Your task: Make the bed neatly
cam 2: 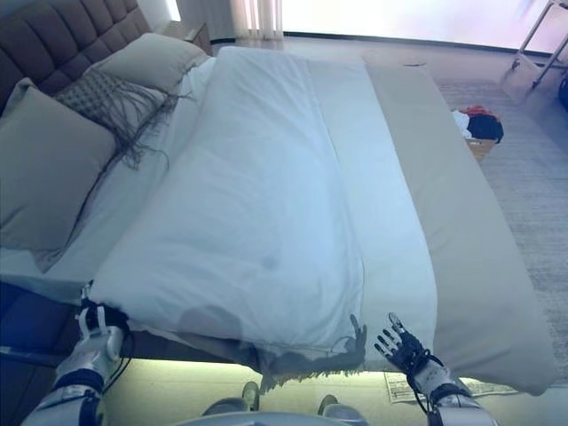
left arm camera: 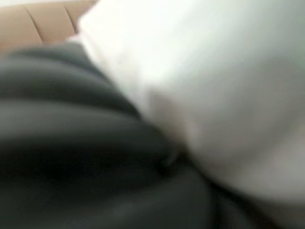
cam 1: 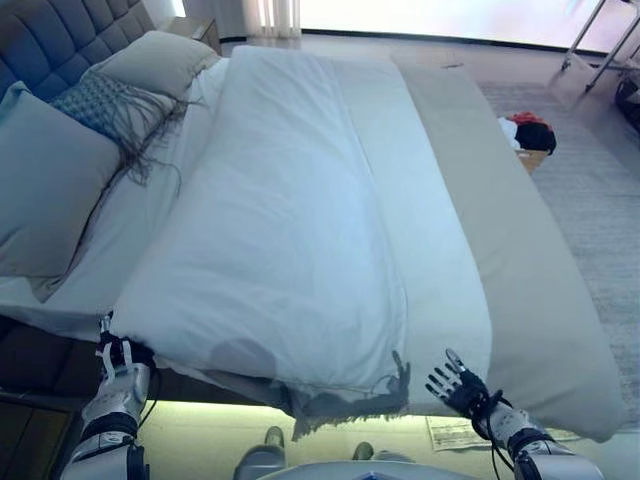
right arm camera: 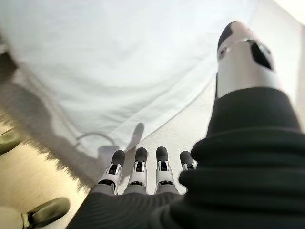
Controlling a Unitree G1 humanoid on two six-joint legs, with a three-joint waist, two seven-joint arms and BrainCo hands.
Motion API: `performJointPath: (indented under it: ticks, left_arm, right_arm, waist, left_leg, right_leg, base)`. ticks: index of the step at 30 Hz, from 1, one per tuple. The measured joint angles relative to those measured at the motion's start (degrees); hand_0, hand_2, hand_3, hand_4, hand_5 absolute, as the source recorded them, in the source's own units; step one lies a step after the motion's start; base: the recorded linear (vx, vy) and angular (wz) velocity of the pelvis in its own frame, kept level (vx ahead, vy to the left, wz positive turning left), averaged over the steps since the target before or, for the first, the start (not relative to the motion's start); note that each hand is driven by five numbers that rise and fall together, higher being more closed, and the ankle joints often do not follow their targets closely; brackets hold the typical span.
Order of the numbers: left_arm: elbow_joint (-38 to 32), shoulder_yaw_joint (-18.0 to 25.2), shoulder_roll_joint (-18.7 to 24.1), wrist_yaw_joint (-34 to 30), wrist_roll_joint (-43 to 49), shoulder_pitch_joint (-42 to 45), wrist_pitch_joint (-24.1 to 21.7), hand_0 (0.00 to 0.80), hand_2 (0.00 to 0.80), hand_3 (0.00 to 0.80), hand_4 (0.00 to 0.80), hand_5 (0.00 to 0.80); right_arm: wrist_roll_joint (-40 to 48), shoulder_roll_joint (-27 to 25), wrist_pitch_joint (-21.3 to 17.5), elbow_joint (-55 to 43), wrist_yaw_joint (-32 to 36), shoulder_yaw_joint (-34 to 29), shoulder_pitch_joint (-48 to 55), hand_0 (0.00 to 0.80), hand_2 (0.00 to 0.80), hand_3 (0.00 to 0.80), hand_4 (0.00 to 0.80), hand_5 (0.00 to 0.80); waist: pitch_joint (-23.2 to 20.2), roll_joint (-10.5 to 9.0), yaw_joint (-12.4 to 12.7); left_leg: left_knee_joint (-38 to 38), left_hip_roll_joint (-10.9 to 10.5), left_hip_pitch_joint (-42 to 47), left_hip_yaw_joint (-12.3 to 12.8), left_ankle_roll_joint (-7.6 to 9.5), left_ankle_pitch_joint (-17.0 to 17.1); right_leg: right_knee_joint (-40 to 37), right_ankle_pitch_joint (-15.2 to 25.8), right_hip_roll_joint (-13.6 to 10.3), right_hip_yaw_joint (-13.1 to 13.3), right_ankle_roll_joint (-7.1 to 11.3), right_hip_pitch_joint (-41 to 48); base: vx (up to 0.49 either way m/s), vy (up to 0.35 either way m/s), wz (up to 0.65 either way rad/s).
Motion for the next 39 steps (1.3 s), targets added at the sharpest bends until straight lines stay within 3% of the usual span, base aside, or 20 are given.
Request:
performJointPath:
  ticks: [2, 3, 4, 5, 7, 8, 12, 16, 18, 20, 23, 26, 29, 33, 34, 39]
  left_arm:
    - [1.5, -0.3, 0.0, 0.0, 0.0, -0.8, 0.0, 0.800, 0.800, 0.800, 0.800, 0.800]
    - [2.1, -0.3, 0.1, 0.0, 0.1, -0.9, 0.0, 0.800, 0.800, 0.800, 0.800, 0.800]
    - [2.8, -0.3, 0.4, 0.0, 0.1, -1.0, 0.0, 0.800, 0.800, 0.800, 0.800, 0.800]
    - [3.4, -0.6, 0.6, 0.1, 0.4, -1.4, 0.0, 0.800, 0.800, 0.800, 0.800, 0.800]
    - [4.4, -1.5, 1.4, 1.3, 1.2, -1.6, -0.1, 0.800, 0.800, 0.800, 0.800, 0.800]
    - [4.8, -1.5, 1.2, 2.1, 1.8, -2.4, 0.0, 0.800, 0.800, 0.800, 0.800, 0.800]
    - [5.0, -1.4, 1.7, 4.8, 2.1, -6.8, -0.2, 0.800, 0.800, 0.800, 0.800, 0.800]
    - [5.1, -1.2, 2.0, 6.1, 2.2, -8.6, -0.5, 0.800, 0.800, 0.800, 0.800, 0.800]
    - [5.9, 1.4, 2.7, 6.1, 2.2, -7.9, -1.9, 0.800, 0.800, 0.800, 0.800, 0.800]
    - [7.1, 3.7, 4.7, 6.1, 2.2, -7.0, -3.7, 0.800, 0.800, 0.800, 0.800, 0.800]
    - [8.8, 5.2, 6.8, 6.2, 2.4, -6.7, -4.7, 0.800, 0.800, 0.800, 0.800, 0.800]
    - [9.0, 5.2, 8.2, 6.5, 2.4, -6.8, -4.8, 0.800, 0.800, 0.800, 0.800, 0.800]
    - [9.0, 5.2, 8.4, 7.0, 2.4, -7.7, -4.8, 0.800, 0.800, 0.800, 0.800, 0.800]
    - [11.4, 5.2, 8.6, 7.0, 1.8, -7.6, -4.2, 0.800, 0.800, 0.800, 0.800, 0.800]
    - [11.7, 5.2, 8.6, 6.8, 1.7, -7.6, -3.6, 0.800, 0.800, 0.800, 0.800, 0.800]
    - [11.8, 2.2, 8.1, 5.5, 1.9, -7.6, -0.8, 0.800, 0.800, 0.800, 0.800, 0.800]
  right_arm:
    - [0.7, 0.1, 0.1, 0.0, 0.0, 1.5, 0.0, 0.000, 0.000, 0.000, 0.000, 0.000]
    - [1.1, 0.1, 0.1, 0.0, 0.2, 1.6, -0.4, 0.000, 0.000, 0.000, 0.000, 0.000]
    - [1.6, 0.1, -0.1, 0.1, 0.5, 1.6, -1.1, 0.000, 0.000, 0.000, 0.000, 0.000]
    - [1.8, -0.2, -0.2, 0.4, 1.0, 1.6, -2.2, 0.000, 0.000, 0.000, 0.000, 0.000]
    - [1.8, -0.5, -0.3, 2.0, 1.7, 1.6, -6.4, 0.000, 0.000, 0.000, 0.000, 0.000]
    - [1.8, -0.9, -0.4, 2.2, 1.7, 1.9, -7.6, 0.000, 0.000, 0.000, 0.000, 0.000]
    - [1.7, -1.6, 0.9, 3.7, 1.6, 2.7, -8.5, 0.000, 0.000, 0.000, 0.000, 0.000]
    - [1.7, -5.2, 1.2, 4.7, 1.4, 2.4, -7.9, 0.000, 0.000, 0.000, 0.000, 0.000]
    - [1.7, -5.4, 0.3, 4.7, 1.7, 1.9, -7.3, 0.000, 0.000, 0.000, 0.000, 0.000]
    - [1.7, -6.2, 0.1, 4.6, 1.8, -0.2, -5.4, 0.000, 0.000, 0.000, 0.000, 0.000]
    - [1.7, -9.0, 0.1, 4.8, 1.6, -2.5, -2.0, 0.000, 0.000, 0.000, 0.000, 0.000]
    - [1.7, -10.5, 0.1, 5.0, 1.5, -2.6, -0.6, 0.000, 0.000, 0.000, 0.000, 0.000]
    - [1.8, -10.4, 0.2, 5.2, 1.4, -4.1, -0.7, 0.000, 0.000, 0.000, 0.000, 0.000]
    - [2.3, -8.1, 0.4, 4.6, 1.5, -4.4, -1.3, 0.000, 0.000, 0.000, 0.000, 0.000]
    - [2.3, -7.4, 0.5, 4.6, 1.5, -4.3, -1.3, 0.000, 0.000, 0.000, 0.000, 0.000]
    - [2.2, -4.8, 0.9, 4.5, 1.6, -4.2, -1.2, 0.000, 0.000, 0.000, 0.000, 0.000]
  waist:
    - [-0.4, -0.61, -0.2]
    - [-0.9, -1.52, 0.0]
    - [-1.4, -2.27, -0.1]
    - [-1.5, -2.68, 0.0]
    - [-1.5, -2.83, 0.5]
    - [-1.0, -1.46, 0.1]
    - [-0.2, 0.59, 1.9]
    - [-0.1, 0.36, 0.9]
    - [0.9, -1.35, 0.0]
    - [1.0, -2.16, -0.5]
    - [0.9, -2.08, -3.3]
    - [0.9, -1.82, -4.5]
    - [0.9, -1.67, -5.2]
    - [0.8, -1.49, -5.2]
    - [0.8, -1.48, -5.2]
    - [1.0, -0.39, -6.1]
  left_leg:
    - [0.8, -0.1, 0.1, -1.4, 0.11, 0.1]
    - [1.0, -0.6, -0.1, -2.2, -0.24, 0.3]
    - [1.7, -1.1, -0.6, -3.0, -0.51, 0.5]
    - [2.6, -1.7, -1.8, -3.9, -0.59, 0.6]
    - [4.7, -3.2, -4.6, -3.8, -0.68, 0.6]
    - [5.9, -3.0, -5.5, -3.8, -1.18, 1.0]
    - [10.0, -1.2, -8.8, -3.9, -4.57, 3.3]
    - [4.7, -0.7, -9.0, -4.1, -8.77, 12.6]
    - [10.3, -0.4, -8.2, -1.3, -8.56, 8.3]
    - [15.8, 1.9, -6.8, 0.9, -9.69, 6.1]
    - [18.2, 3.0, -6.9, 0.7, -10.11, 4.4]
    - [15.3, 3.2, -6.8, 0.7, -7.96, 5.1]
    - [11.2, 2.9, -6.2, 0.3, -7.51, 5.3]
    - [9.8, 2.5, -5.3, 0.8, -6.06, 3.5]
    - [9.1, 2.4, -4.9, 0.9, -6.39, 3.1]
    - [3.3, 2.1, -2.8, 0.8, -3.90, 1.1]
  right_leg:
    - [13.6, -5.6, -0.7, 3.3, 1.91, -2.9]
    - [18.0, -8.0, 0.0, 5.9, 3.49, -2.8]
    - [18.5, -9.7, 1.2, 8.5, 3.34, -2.2]
    - [13.4, -11.0, 3.0, 9.9, 2.20, 0.3]
    - [-0.5, -11.7, 3.3, 9.9, 0.05, 5.8]
    - [-5.0, -8.9, 4.3, 9.7, -2.70, 7.7]
    - [-14.0, -3.2, 6.7, 9.2, -5.02, 10.6]
    - [-14.7, -1.8, 6.6, 5.8, -7.37, 9.1]
    - [-15.8, -1.4, 4.9, 1.9, -7.61, 10.3]
    - [-16.0, -1.4, 4.5, -0.7, -7.62, 10.5]
    - [-15.9, -1.4, 4.8, -0.9, -7.51, 10.9]
    - [-14.5, -1.7, 5.3, -0.2, -7.04, 10.9]
    - [-14.2, -2.1, 5.4, -0.1, -6.27, 10.5]
    - [-14.0, -1.8, 4.8, -0.4, -5.06, 10.4]
    - [-14.0, -1.6, 4.6, -0.3, -4.65, 10.3]
    - [-13.7, -1.3, 5.1, -0.4, -2.69, 10.3]
  base:
    - [-0.236, -0.068, 0.38]
    - [-0.261, -0.062, 0.45]
    - [-0.252, -0.055, 0.41]
    - [-0.259, -0.050, 0.23]
    - [-0.258, -0.040, -0.03]
    - [-0.282, -0.035, -0.01]
    - [-0.342, 0.001, -0.01]
    - [-0.302, 0.110, 0.05]
    - [-0.213, 0.234, -0.49]
    - [-0.156, 0.263, -0.70]
    - [-0.107, 0.296, -0.14]
    - [-0.071, 0.289, 0.11]
    - [-0.069, 0.250, 0.42]
    - [-0.065, 0.212, 0.04]
    - [-0.048, 0.176, 0.03]
    - [-0.047, 0.130, 0.24]
